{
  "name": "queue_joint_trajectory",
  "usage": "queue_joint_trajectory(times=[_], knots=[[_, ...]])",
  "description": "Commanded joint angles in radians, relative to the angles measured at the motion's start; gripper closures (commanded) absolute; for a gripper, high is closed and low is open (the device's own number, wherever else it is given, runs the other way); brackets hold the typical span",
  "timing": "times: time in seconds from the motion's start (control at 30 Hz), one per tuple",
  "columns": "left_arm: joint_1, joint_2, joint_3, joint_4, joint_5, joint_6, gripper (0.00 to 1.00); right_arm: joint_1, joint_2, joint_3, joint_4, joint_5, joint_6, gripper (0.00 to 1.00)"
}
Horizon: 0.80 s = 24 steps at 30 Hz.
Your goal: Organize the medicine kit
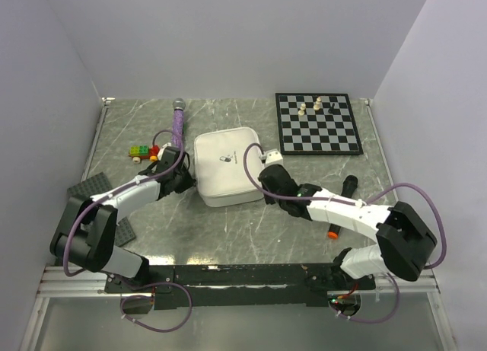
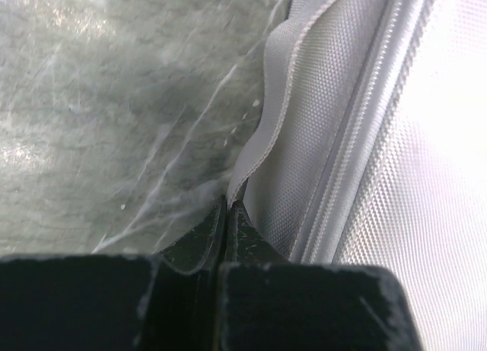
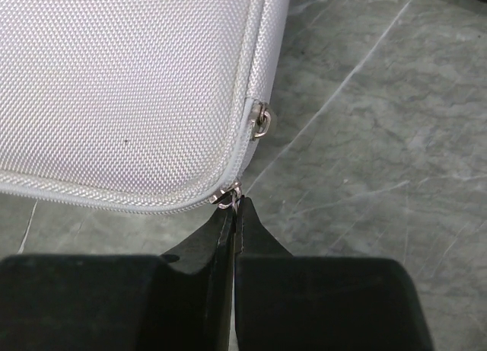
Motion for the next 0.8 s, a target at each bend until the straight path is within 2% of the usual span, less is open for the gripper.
queue_joint_trajectory(times=[0.0, 0.17, 0.47, 0.77], knots=[[0.04, 0.024, -0.033, -0.097, -0.196, 0.106, 0.99, -0.09, 0.059, 0.097, -0.025, 0.133, -0.069, 1.0], [0.04, 0.02, -0.007, -0.138, -0.207, 0.149, 0.99, -0.091, 0.119, 0.085, 0.028, 0.123, -0.129, 1.0], [0.059, 0.027, 0.064, -0.212, -0.156, 0.37, 0.99, -0.14, 0.172, 0.095, 0.142, 0.026, -0.215, 1.0], [0.066, 0.05, 0.028, -0.162, -0.081, 0.399, 0.99, -0.196, 0.213, 0.108, 0.235, -0.046, -0.259, 1.0]])
